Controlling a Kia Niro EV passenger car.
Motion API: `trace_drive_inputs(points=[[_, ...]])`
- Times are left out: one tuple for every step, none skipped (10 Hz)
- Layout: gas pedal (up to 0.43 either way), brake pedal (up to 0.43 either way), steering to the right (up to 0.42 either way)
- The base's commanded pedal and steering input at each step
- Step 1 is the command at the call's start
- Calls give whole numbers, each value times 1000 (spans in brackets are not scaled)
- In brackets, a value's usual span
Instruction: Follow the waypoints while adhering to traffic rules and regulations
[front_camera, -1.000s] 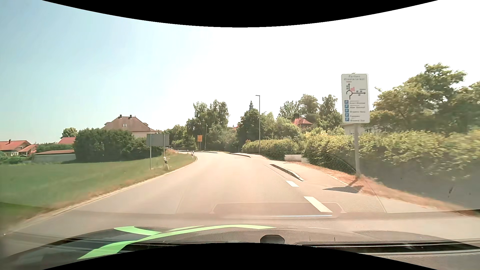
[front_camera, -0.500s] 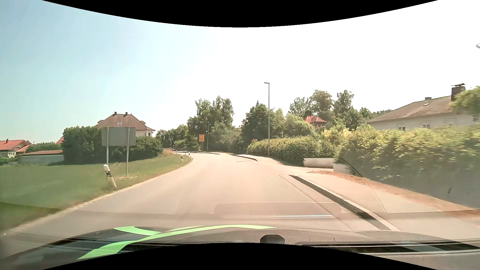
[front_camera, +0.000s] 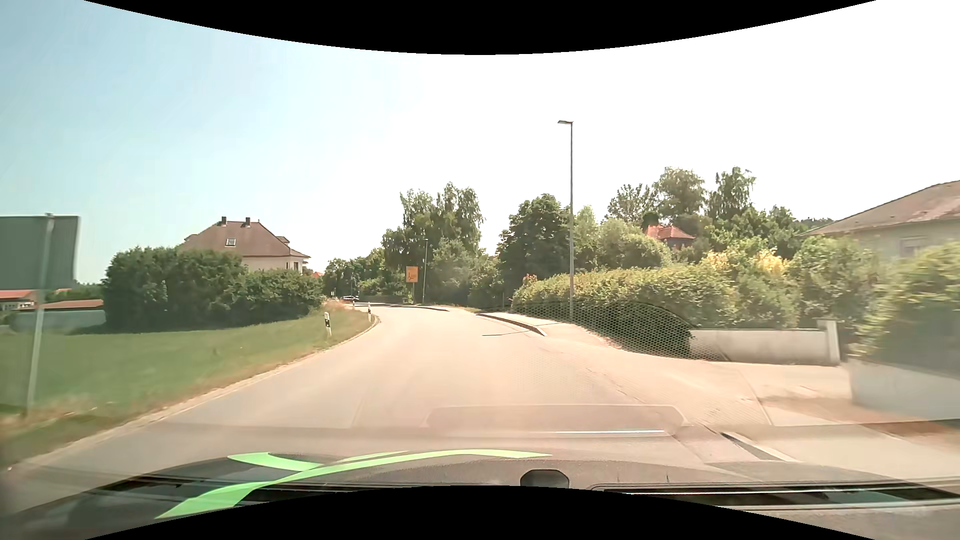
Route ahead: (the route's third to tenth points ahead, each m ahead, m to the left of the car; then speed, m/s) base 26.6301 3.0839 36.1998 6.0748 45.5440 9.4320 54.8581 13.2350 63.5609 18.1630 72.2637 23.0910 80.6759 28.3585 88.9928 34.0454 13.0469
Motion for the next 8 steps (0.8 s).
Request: trace_drive_inputs(points=[[150,0,-33],[150,0,-34],[150,0,-35],[130,0,-37],[118,0,-42],[118,0,-46],[118,0,-47],[130,0,-47]])
